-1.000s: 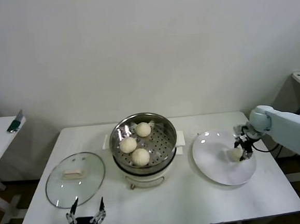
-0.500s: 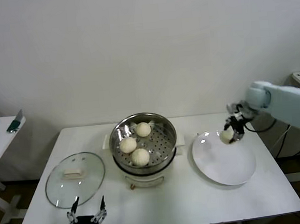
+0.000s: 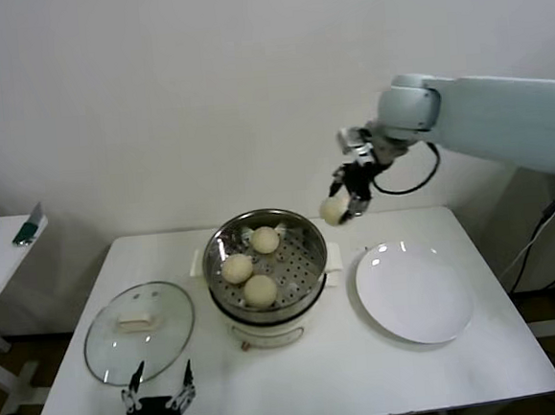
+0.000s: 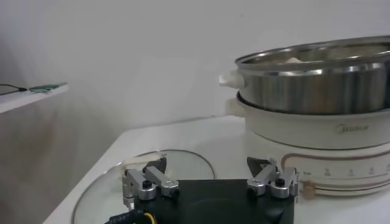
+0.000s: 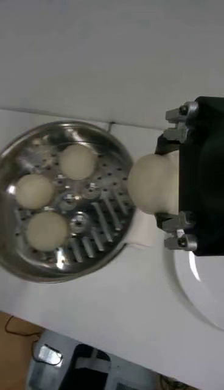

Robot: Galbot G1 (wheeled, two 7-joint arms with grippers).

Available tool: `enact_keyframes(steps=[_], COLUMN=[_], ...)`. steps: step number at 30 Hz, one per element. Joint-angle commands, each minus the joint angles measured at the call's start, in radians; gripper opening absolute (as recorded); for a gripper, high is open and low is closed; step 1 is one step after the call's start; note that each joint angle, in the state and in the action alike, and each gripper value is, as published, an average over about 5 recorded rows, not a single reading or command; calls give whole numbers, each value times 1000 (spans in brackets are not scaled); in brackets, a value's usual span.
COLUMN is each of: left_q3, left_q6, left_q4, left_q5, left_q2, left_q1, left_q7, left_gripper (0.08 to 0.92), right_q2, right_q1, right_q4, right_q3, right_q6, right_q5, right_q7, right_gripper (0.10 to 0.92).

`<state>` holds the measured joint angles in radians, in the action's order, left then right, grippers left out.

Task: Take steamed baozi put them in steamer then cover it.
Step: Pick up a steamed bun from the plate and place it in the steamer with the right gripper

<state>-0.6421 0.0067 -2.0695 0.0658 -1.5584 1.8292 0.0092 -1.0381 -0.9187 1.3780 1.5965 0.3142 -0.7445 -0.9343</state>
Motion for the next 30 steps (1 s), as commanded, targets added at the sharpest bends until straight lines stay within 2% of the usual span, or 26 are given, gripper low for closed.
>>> enact_keyframes(steps=[1,18,30], left_q3=[-3,2,2], left_q6=[-1,-1,-2], left_q4=[-2,3,5], left_q5=[-3,-1,-2], left_q2=[1,3,5], left_q1=[1,1,-1], left_q7=[0,1,0], left_gripper=[823,823,823], right_q2=[-201,-203,-212], right_q1=[65,245,287], right_q4=[34,-53,-84], right_q3=[-13,17,-14], right_q6=[80,145,165], right_q5=[-105,30,41], right_q7=[96,190,220], right_gripper=[645,645,646])
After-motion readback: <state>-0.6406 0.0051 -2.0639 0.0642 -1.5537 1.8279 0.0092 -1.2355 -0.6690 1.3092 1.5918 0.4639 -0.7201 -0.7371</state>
